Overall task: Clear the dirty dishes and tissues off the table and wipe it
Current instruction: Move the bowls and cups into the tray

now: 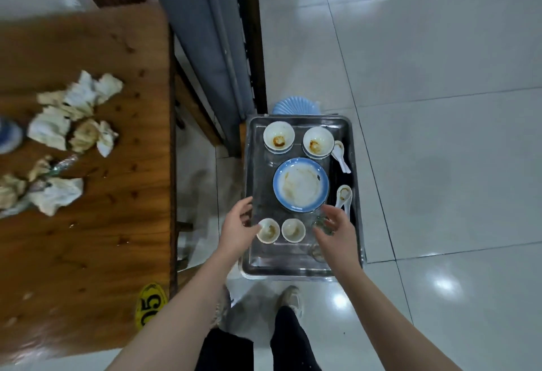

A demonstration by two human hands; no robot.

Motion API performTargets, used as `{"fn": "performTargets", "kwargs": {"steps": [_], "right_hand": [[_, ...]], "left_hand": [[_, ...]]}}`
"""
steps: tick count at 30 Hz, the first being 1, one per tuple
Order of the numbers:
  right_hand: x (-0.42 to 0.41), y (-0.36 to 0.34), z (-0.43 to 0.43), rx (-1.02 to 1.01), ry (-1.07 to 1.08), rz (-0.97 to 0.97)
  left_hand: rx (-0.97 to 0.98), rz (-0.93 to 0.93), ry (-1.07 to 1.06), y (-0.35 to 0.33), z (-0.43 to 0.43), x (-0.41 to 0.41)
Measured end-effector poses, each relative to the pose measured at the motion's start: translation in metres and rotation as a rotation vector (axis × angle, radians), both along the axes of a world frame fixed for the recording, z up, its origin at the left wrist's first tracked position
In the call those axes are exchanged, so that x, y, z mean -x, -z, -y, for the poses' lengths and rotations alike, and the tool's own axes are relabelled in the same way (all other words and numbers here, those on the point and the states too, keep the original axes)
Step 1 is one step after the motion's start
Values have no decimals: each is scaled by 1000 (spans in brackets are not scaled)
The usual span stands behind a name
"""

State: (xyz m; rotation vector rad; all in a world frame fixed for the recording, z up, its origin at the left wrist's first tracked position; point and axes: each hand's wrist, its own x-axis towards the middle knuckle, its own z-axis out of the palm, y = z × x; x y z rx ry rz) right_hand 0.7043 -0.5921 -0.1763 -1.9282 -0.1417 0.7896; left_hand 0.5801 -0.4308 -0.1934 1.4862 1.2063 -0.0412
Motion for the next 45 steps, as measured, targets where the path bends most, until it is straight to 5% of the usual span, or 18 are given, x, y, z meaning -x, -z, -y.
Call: {"fn": "performTargets", "kwargs": {"steps": [20,36,45], "right_hand": [[58,-177,-127,-186,-289,58],[232,-202,-313,-98,-350,238],[268,-193,-371,-38,-342,256]], "left_hand": [[-169,187,-307,-234,-106,152],[-200,233,-340,-234,-294,344],[-195,205,-294,-225,-360,387]]}}
